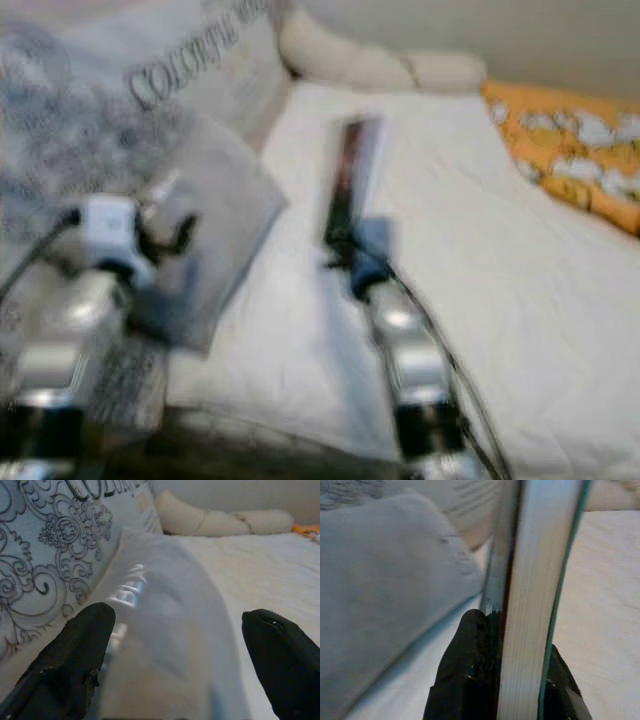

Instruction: Clean up the room

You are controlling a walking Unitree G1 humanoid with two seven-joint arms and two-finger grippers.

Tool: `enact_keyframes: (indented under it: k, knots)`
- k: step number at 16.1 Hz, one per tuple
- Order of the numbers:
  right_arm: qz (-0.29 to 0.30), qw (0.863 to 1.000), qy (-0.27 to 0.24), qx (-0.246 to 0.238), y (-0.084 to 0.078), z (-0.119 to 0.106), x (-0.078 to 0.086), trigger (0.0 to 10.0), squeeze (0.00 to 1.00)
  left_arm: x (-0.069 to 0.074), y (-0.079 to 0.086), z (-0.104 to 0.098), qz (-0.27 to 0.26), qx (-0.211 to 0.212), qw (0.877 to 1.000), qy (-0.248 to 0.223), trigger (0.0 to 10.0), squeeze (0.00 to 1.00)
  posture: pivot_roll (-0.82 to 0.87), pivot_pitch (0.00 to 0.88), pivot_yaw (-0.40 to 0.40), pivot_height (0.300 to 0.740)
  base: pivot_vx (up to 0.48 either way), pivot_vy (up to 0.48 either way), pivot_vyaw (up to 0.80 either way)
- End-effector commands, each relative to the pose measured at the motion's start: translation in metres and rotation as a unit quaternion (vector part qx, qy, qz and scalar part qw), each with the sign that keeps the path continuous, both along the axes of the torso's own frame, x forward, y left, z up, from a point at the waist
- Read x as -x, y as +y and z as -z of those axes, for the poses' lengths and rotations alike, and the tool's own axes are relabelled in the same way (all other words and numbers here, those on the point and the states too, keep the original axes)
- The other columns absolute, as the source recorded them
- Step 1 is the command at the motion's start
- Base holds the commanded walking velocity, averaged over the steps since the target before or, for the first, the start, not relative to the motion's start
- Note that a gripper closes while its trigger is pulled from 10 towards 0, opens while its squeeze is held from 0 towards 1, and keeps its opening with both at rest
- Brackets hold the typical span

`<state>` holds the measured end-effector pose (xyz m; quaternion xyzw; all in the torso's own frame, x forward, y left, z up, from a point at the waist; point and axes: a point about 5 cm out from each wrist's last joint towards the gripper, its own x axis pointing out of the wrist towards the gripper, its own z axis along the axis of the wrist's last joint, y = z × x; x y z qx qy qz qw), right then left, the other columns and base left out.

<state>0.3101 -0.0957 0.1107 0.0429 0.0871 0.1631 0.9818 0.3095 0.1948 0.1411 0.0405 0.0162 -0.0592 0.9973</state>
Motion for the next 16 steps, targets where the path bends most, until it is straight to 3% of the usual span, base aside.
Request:
enact_keyframes:
  k: [1,6,8,10,12,14,15,16]
  knots:
    - [0.014,0.999,-0.029,0.002,-0.01,-0.013,-0.005,10.0,0.0,-0.002,-0.008,-0.003,0.013,0.002,1.0,-0.006,10.0,0.0,0.08,0.0,-0.007,0.74,0.311,0.0,0.0]
    - [0.017,0.999,-0.021,-0.023,-0.017,-0.02,-0.002,10.0,0.0,0.011,-0.021,-0.003,0.079,-0.008,0.997,0.006,10.0,0.0,0.07,0.0,0.013,0.74,0.0,0.0,0.0]
    - [0.013,0.999,0.019,-0.032,-0.023,-0.019,-0.005,10.0,0.0,0.022,-0.03,0.007,0.152,-0.04,0.987,0.036,10.0,0.0,0.03,0.0,0.048,0.74,0.0,0.0,0.0]
    - [-0.028,0.996,0.078,-0.03,-0.02,-0.011,-0.018,10.0,0.0,0.019,-0.031,0.011,0.211,-0.065,0.973,0.07,10.0,0.0,0.01,0.0,0.08,0.74,0.0,0.0,0.0]
    - [-0.034,0.994,0.099,-0.034,-0.02,-0.009,-0.024,10.0,0.0,0.018,-0.033,0.012,0.236,-0.069,0.966,0.085,10.0,0.0,0.01,0.0,0.083,0.74,0.0,0.0,0.0]
    - [-0.037,0.981,0.158,-0.104,-0.013,-0.001,-0.038,10.0,0.0,0.03,-0.033,0.02,0.332,-0.103,0.926,0.149,10.0,0.0,0.03,0.0,0.08,0.74,0.0,0.0,0.0]
    - [-0.038,0.973,0.186,-0.132,-0.01,0.004,-0.041,10.0,0.0,0.034,-0.03,0.021,0.348,-0.106,0.917,0.163,10.0,0.0,0.05,0.0,0.076,0.74,0.0,0.0,0.0]
    - [-0.035,0.967,0.207,-0.145,-0.008,0.01,-0.041,10.0,0.0,0.036,-0.028,0.02,0.35,-0.102,0.916,0.166,10.0,0.0,0.06,0.0,0.071,0.74,0.0,0.0,0.0]
